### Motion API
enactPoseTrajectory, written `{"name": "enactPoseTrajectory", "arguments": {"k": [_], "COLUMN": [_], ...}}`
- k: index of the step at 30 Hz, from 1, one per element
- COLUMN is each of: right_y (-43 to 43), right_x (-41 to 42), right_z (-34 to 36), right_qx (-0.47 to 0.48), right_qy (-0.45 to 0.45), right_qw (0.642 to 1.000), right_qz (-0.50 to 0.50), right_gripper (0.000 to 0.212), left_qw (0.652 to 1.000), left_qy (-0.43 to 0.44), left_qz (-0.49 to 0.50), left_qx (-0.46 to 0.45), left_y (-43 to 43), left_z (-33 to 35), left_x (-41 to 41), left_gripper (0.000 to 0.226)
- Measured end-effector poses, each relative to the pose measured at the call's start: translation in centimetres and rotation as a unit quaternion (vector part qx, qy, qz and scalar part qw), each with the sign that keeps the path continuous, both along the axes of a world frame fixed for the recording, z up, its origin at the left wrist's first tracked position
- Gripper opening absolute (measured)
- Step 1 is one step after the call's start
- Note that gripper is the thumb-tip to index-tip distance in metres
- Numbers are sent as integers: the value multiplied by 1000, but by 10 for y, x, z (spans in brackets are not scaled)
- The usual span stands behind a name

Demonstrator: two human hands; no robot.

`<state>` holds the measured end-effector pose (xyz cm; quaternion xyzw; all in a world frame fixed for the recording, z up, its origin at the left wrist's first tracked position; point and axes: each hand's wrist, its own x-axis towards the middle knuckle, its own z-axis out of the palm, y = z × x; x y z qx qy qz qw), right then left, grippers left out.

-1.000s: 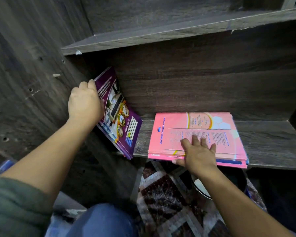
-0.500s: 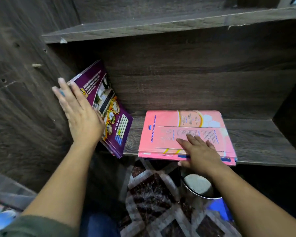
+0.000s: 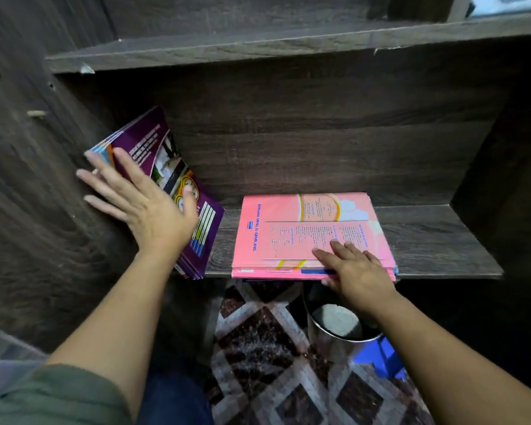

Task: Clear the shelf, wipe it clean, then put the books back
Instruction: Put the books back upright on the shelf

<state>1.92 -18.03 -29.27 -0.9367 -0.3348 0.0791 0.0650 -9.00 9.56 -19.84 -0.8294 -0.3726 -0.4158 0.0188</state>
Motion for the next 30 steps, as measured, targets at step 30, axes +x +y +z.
{"name": "enactPoseTrajectory", "arguments": {"k": [30], "right_y": [-30], "right_x": [24], "right_z": [34], "right_qx": [144], "right_qy": [-66], "right_qw": [975], "right_qz": [-158], "right_gripper": [53], "left_qw": [867], "left_qy": [322], "left_qz": [-341], "left_qx": [170], "left_y": [-101], "left_z": [-75], "left_x": [54], "left_gripper": [53]}}
